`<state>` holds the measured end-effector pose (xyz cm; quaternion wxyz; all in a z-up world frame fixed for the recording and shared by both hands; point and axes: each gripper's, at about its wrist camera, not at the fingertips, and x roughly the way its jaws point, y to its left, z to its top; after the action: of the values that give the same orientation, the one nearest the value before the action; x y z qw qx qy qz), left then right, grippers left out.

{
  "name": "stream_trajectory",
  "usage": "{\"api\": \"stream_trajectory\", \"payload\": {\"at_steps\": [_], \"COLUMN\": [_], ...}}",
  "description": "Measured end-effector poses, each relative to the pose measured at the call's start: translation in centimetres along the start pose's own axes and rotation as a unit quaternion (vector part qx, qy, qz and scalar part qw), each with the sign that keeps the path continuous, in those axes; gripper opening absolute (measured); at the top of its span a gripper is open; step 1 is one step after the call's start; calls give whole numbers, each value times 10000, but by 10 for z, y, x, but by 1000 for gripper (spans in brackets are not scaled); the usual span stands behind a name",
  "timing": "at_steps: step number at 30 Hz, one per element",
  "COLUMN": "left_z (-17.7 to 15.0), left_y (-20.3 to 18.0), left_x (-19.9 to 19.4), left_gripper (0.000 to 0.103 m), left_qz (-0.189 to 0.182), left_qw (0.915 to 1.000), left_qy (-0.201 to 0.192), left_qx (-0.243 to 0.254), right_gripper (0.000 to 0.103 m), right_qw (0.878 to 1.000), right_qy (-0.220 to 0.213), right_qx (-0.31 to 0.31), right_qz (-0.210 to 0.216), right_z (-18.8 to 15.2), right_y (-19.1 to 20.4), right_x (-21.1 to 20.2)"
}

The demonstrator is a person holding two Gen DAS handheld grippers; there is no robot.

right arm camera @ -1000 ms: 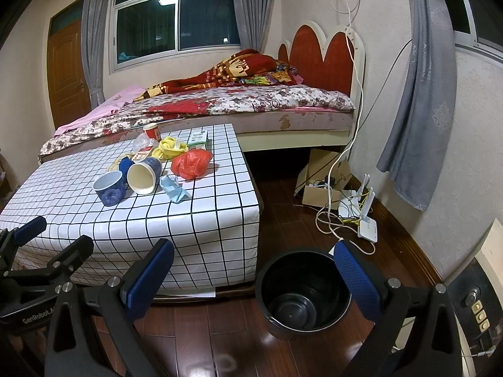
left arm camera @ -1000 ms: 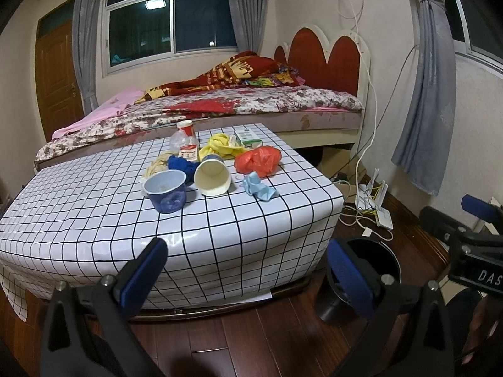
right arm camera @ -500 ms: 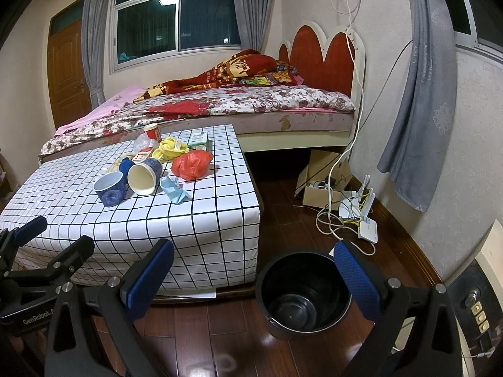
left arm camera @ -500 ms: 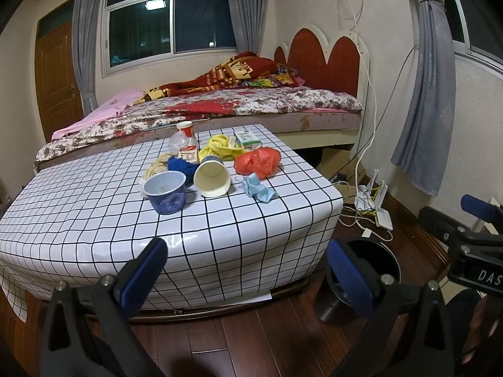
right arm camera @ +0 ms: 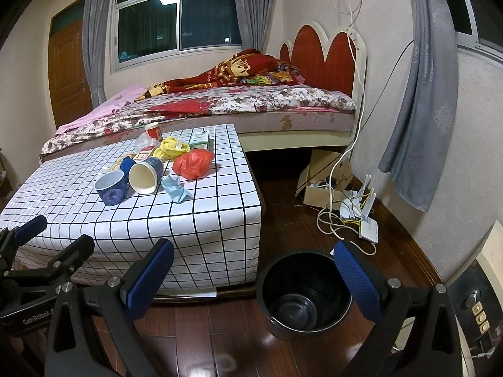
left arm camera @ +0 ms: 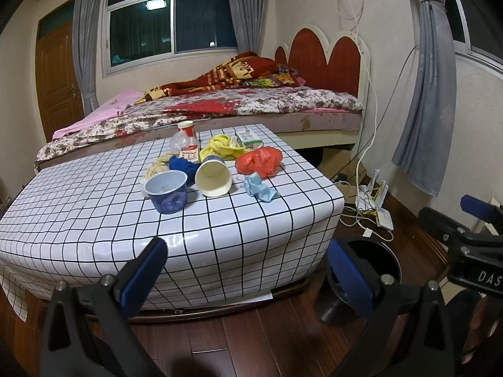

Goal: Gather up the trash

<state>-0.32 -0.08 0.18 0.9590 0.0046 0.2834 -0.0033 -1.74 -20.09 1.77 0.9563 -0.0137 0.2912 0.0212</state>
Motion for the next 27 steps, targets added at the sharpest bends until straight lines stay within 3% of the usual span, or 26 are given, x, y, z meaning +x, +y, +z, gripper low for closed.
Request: {"api": "stream_trajectory", "payload": {"at_steps": [5,9,17,21,27], "left_z": [1,-1,-1,-2,4], "left_y": [6,23,66,94,122], "left_x": [6,16,67,94,137], "left_gripper": [102,102,102,102,102], "left_qz": [-75,32,561,740,778], "left_qw": [9999,9999,9980,9960,9932], "left_qy": [69,50,272,383,472], "left_qx": [-82,-135,-100,-332,-725], "right_gripper": [102,102,102,88,77], "right_qw": [10000,9993,9953,9915,9855], "right_qy": [2,-28,-18,142,366], "right_qx": [11,-10,-274,-441,-844], "right_qz": [80,383,926,1218,1429], "right_z": [0,2,15,23,33], "right_y": [5,10,36,62,105], "right_x": [2,13,68,107,164]}}
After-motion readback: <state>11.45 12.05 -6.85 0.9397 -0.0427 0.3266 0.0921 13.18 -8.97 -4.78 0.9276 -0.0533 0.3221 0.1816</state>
